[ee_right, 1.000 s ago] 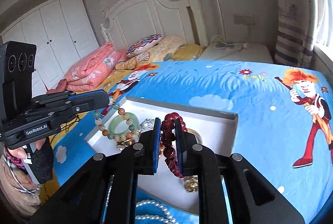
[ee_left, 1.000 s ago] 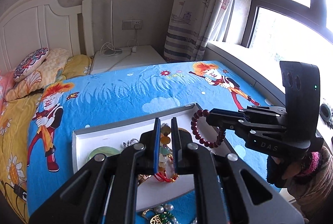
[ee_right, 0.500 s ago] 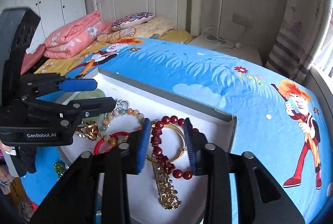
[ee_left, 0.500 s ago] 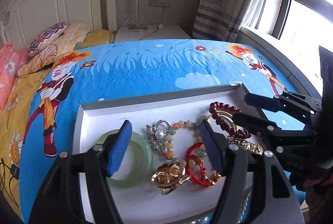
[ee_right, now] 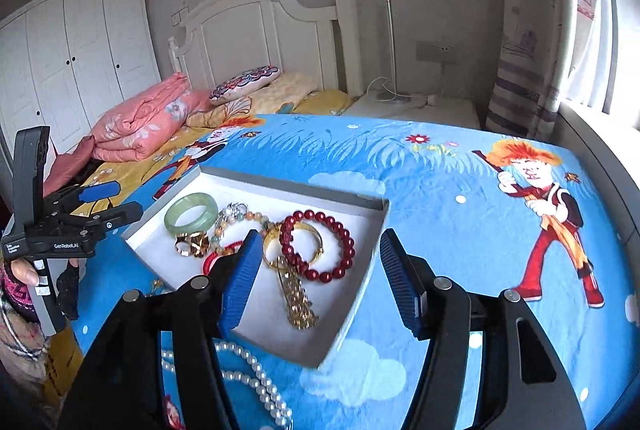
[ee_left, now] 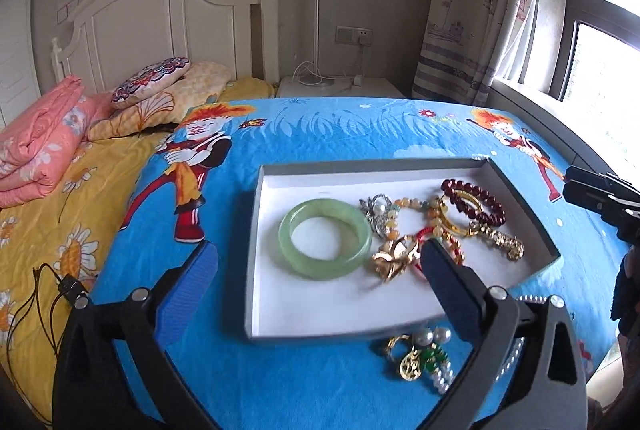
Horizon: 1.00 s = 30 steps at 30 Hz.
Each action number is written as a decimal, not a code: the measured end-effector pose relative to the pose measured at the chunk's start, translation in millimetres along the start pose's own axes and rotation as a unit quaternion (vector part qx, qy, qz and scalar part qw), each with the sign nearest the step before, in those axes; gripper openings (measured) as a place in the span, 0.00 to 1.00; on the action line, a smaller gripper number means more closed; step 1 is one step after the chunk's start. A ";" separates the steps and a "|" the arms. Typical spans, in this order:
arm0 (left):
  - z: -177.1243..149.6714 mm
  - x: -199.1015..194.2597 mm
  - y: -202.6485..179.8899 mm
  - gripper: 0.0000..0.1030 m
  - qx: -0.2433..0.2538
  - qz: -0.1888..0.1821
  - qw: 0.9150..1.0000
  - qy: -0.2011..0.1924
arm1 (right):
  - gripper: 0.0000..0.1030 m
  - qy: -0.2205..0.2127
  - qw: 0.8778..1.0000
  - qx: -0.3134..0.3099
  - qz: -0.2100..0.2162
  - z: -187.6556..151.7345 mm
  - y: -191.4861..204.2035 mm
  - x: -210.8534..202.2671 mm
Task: Organize jewelry
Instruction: 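Move the right gripper to the pearl necklace and grasp its clasp end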
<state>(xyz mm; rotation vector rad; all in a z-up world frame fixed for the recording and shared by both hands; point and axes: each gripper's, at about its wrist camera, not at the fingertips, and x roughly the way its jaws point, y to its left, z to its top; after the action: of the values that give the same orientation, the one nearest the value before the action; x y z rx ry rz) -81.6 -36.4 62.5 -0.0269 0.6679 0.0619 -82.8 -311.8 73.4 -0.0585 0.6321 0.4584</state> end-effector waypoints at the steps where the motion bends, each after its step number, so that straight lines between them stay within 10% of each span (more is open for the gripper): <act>1: -9.1 -5.1 1.8 0.98 0.002 0.007 1.000 -0.002 | 0.58 0.002 1.000 0.001 0.001 -8.0 -0.1 -3.9; 10: -66.6 -4.7 13.1 0.97 0.017 0.021 0.999 0.027 | 0.67 0.023 0.999 0.023 -0.002 -55.8 -13.3 -15.6; 30: -68.3 4.3 15.2 0.98 0.009 -0.041 0.998 0.045 | 0.67 0.126 0.985 -0.106 0.041 -71.9 34.9 18.4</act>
<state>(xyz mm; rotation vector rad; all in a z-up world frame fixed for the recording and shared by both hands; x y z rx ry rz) -121.5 -24.1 6.2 -0.0403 0.7565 -0.0242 -124.8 -286.9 7.5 -0.2979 0.8349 0.6038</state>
